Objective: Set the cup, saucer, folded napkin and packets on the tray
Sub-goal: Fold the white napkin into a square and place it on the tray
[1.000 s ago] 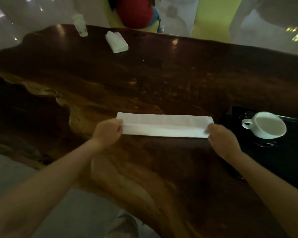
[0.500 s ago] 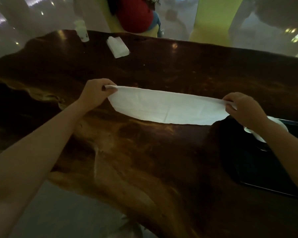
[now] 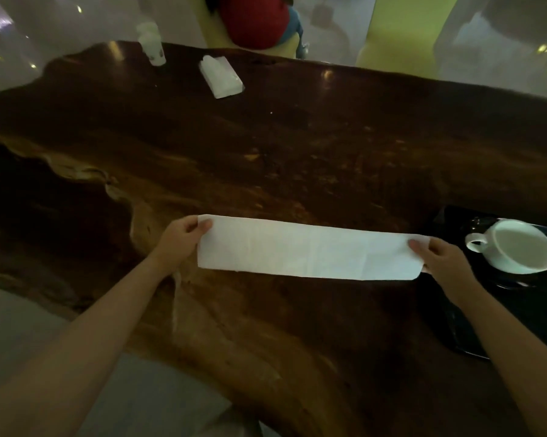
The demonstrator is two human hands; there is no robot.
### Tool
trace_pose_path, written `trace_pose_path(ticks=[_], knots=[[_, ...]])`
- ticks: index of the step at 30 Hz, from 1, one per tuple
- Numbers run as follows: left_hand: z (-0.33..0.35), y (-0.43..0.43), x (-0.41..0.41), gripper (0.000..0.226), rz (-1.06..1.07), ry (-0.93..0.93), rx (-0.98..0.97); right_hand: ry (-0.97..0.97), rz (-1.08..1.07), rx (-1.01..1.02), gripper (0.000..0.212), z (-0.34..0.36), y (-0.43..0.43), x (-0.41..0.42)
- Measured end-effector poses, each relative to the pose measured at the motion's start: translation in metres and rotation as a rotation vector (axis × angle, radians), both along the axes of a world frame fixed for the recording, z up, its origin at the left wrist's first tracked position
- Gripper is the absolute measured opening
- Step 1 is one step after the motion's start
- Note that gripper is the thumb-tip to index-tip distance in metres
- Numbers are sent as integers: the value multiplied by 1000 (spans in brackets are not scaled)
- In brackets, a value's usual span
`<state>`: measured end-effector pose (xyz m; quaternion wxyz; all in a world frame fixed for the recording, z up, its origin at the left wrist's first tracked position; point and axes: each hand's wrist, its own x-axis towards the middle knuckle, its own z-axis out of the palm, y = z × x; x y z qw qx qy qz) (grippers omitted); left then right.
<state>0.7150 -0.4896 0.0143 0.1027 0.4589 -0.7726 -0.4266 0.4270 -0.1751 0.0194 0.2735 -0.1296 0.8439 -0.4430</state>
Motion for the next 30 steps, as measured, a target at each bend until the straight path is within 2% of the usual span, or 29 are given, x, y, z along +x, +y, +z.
trace_pose_path(ticks=[3, 5, 8, 16, 21, 25, 30], knots=[[-22, -7, -17, 33, 31, -35, 45, 179, -55, 117, 24, -27, -18, -3], [-39, -13, -27, 23, 56, -72, 3, 253, -91, 180, 28, -41, -29, -6], [-58, -14, -35, 23, 65, -122, -99, 323, -130, 282, 23, -58, -41, -8], [-84, 4, -34, 23, 49, -241, -483, 611, -132, 512, 24, -83, -49, 2], [-85, 12, -31, 25, 39, -312, -564, 670, -124, 599, 27, -91, -53, 6], [-86, 12, -30, 27, 55, -325, -568, 645, -127, 667, 33, -88, -54, 7], [-88, 13, -31, 31, 62, -330, -568, 672, -125, 643, 33, -86, -55, 8]])
